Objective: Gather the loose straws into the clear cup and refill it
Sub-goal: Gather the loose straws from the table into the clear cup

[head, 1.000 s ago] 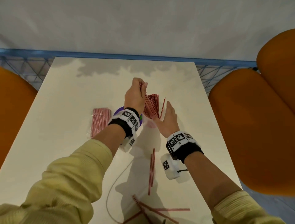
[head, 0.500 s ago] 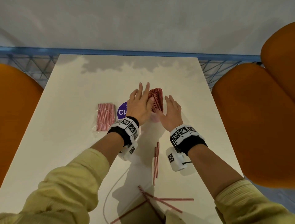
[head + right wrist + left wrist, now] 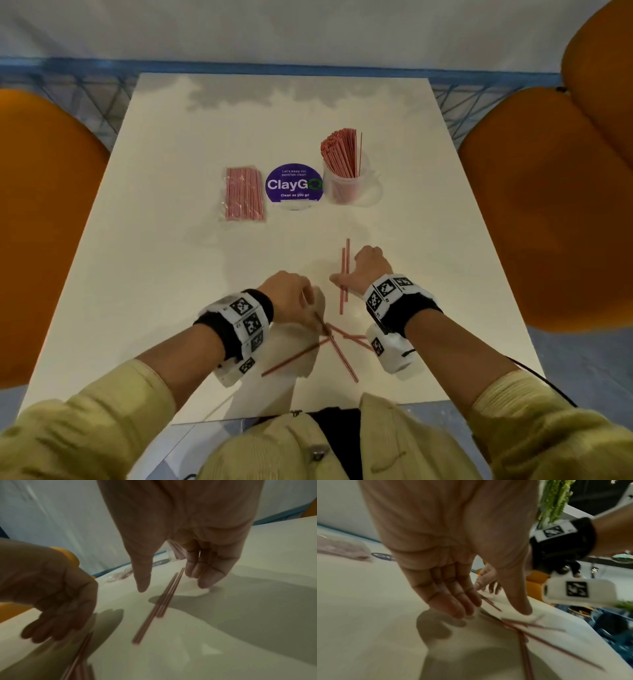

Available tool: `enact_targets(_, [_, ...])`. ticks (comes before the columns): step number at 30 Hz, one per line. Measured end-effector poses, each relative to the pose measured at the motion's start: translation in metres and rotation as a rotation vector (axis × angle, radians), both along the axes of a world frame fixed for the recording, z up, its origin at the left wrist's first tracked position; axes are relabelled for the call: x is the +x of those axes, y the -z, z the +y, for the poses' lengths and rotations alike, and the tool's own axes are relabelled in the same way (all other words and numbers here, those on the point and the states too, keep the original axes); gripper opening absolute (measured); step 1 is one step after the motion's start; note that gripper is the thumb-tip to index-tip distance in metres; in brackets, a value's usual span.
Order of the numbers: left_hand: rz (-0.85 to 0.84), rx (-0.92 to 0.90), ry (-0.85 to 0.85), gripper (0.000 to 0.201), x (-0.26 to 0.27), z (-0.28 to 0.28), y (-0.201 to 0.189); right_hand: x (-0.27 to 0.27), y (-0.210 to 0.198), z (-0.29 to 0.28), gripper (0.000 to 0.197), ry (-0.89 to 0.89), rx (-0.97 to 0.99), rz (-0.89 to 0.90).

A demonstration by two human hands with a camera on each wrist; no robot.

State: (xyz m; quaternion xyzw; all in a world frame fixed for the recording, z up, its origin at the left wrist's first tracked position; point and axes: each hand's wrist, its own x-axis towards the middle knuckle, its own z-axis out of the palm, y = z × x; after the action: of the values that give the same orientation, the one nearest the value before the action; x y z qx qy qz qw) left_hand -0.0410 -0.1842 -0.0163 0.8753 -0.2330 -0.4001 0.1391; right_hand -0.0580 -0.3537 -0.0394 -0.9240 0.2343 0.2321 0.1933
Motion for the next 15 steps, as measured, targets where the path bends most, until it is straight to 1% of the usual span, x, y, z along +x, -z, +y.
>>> enact_targets(2, [-0.001, 0.071, 0.088, 0.058, -0.02, 0.004, 0.003, -0.008, 0.003, 0.006, 0.077, 0.016, 0.021, 0.003])
enact_targets(4, [-0.027, 0.085, 0.096, 0.052, -0.035, 0.007, 0.011, -0.015, 0.003, 0.009, 0.067, 0.032, 0.05, -0.044])
enact_targets(7, [-0.066, 0.028, -0.023, 0.034, -0.043, 0.013, 0.017, -0.023, 0.001, 0.004, 0.042, 0.03, 0.086, -0.12])
enact_targets(10, [-0.118, -0.039, -0.189, 0.024, -0.04, 0.016, 0.019, -0.031, -0.003, -0.004, 0.031, -0.032, 0.034, -0.114])
enact_targets(12, [-0.148, -0.078, -0.287, 0.02, -0.039, 0.015, 0.02, -0.037, -0.006, -0.005, 0.03, -0.078, -0.002, -0.093])
enact_targets(13, [-0.154, -0.101, -0.332, 0.019, -0.04, 0.013, 0.021, -0.04, -0.007, -0.004, 0.033, -0.098, 0.0, -0.078])
enact_targets(14, [-0.148, -0.123, -0.376, 0.018, -0.041, 0.009, 0.022, -0.044, -0.008, -0.002, 0.042, -0.123, 0.009, -0.056])
enact_targets(15, [-0.125, -0.147, -0.418, 0.016, -0.042, 0.005, 0.023, -0.048, -0.009, 0.0, 0.057, -0.151, 0.02, -0.025])
